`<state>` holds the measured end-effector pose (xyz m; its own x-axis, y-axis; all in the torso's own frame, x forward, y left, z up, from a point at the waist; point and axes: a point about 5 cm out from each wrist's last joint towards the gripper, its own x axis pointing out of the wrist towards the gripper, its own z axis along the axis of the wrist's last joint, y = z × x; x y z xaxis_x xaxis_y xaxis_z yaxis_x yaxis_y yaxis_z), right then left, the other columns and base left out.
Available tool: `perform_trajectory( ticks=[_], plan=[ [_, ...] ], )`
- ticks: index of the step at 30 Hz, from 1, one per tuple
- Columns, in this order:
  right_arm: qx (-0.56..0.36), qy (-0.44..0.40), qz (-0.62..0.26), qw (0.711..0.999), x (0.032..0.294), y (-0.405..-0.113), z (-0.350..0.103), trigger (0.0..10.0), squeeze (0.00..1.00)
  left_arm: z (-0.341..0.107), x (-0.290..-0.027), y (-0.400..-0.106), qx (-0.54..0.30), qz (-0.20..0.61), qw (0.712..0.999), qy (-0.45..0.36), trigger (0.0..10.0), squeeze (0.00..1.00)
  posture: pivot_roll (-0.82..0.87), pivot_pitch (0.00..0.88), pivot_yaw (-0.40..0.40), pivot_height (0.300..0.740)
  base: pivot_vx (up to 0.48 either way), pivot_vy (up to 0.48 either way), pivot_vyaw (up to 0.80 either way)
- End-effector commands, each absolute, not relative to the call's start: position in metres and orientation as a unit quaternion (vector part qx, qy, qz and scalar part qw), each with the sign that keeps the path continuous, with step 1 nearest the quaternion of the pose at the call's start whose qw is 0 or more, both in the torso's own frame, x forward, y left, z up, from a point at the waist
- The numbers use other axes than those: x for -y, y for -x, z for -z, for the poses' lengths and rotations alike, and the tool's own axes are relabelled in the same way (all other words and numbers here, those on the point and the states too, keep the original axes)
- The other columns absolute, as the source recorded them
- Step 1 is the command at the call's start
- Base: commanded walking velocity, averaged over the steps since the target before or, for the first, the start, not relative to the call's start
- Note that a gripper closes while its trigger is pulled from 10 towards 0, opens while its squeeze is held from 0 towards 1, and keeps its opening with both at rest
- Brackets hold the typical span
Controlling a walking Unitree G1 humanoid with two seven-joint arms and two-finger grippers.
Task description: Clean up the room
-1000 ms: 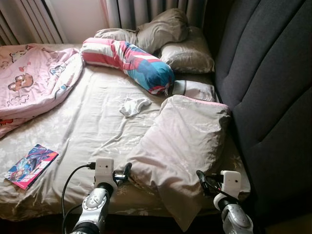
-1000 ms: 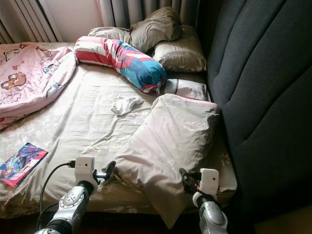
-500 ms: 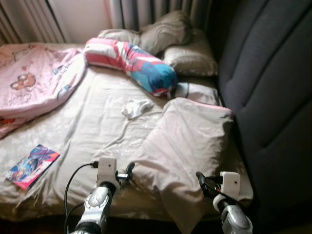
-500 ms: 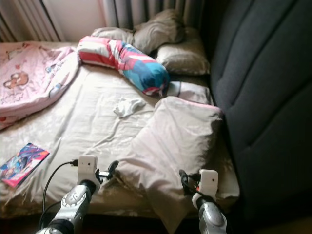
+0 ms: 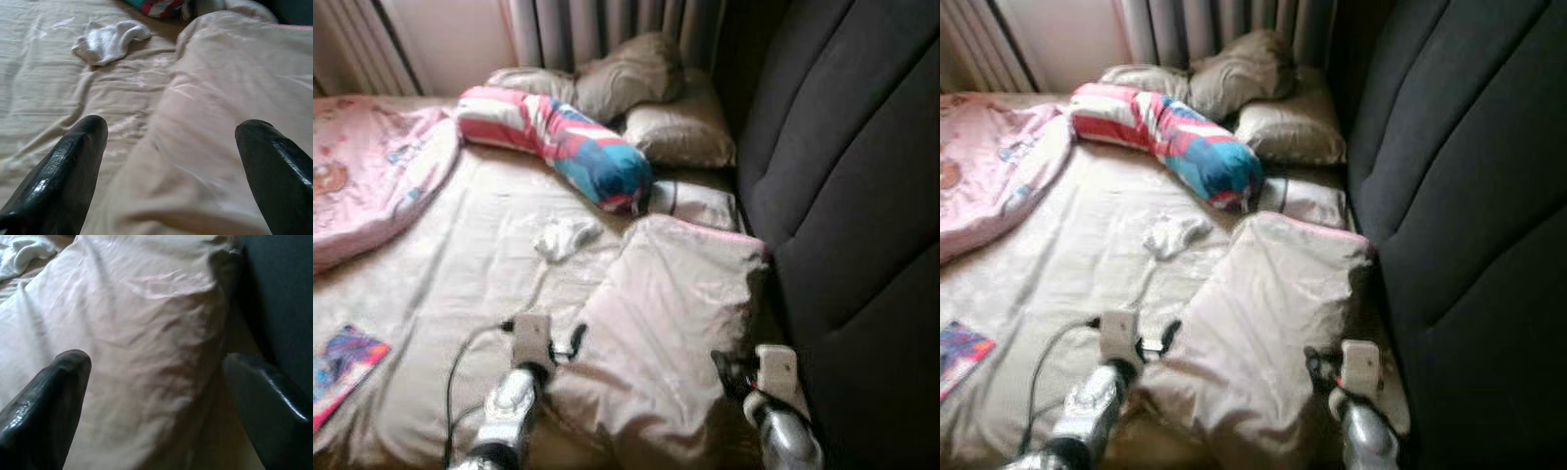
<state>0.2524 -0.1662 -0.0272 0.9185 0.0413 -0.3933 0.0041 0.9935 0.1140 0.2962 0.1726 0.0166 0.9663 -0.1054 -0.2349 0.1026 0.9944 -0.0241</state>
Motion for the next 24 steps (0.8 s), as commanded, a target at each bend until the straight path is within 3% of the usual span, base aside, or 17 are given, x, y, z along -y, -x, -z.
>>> perform_trajectory(
  ticks=[1,2,3,4,5,16,21,22,24],
  plan=[
    [-0.224,-0.069,0.001,0.972,0.166,-0.244,0.035,10.0,0.00,-0.006,-0.174,-0.288,-0.146,0.049,0.988,0.007,10.0,0.00,0.06,0.094,-0.028,0.740,0.000,0.000,0.00],
    [-0.223,-0.073,0.002,0.972,0.167,-0.244,0.035,10.0,0.00,-0.006,-0.174,-0.288,-0.147,0.048,0.988,0.007,10.0,0.00,0.06,0.094,-0.028,0.740,0.000,0.000,0.00],
    [-0.224,-0.081,0.005,0.971,0.167,-0.243,0.036,10.0,0.40,-0.005,-0.175,-0.287,-0.148,0.047,0.988,0.007,10.0,0.00,0.06,0.102,-0.028,0.740,0.000,0.000,0.00],
    [-0.226,-0.083,0.006,0.970,0.167,-0.243,0.036,10.0,0.40,-0.005,-0.175,-0.287,-0.149,0.047,0.988,0.008,10.0,0.00,0.06,0.102,-0.028,0.740,0.000,0.000,0.00],
    [-0.233,-0.092,0.010,0.968,0.168,-0.240,0.038,10.0,1.00,-0.004,-0.175,-0.286,-0.149,0.047,0.988,0.008,10.0,0.00,0.06,0.104,-0.027,0.740,0.000,0.000,0.00],
    [-0.278,-0.127,-0.042,0.951,0.153,-0.230,0.049,10.0,1.00,-0.005,-0.178,-0.286,-0.148,0.050,0.988,0.005,10.0,0.00,0.06,0.129,-0.015,0.740,0.000,0.000,0.00],
    [-0.297,-0.150,-0.002,0.943,0.158,-0.229,0.053,10.0,1.00,-0.007,-0.178,-0.287,-0.143,0.053,0.988,0.002,10.0,0.00,0.08,0.147,-0.009,0.740,0.000,0.000,0.00],
    [-0.301,-0.166,0.007,0.939,0.158,-0.229,0.053,10.0,0.00,-0.008,-0.178,-0.287,-0.140,0.055,0.989,0.000,10.0,0.00,0.08,0.160,-0.004,0.740,0.000,0.000,0.00],
    [-0.304,-0.187,0.009,0.934,0.156,-0.230,0.054,10.0,0.00,-0.009,-0.179,-0.287,-0.138,0.056,0.989,0.000,10.0,0.00,0.09,0.168,0.000,0.740,0.000,0.000,0.00]
  ],
)
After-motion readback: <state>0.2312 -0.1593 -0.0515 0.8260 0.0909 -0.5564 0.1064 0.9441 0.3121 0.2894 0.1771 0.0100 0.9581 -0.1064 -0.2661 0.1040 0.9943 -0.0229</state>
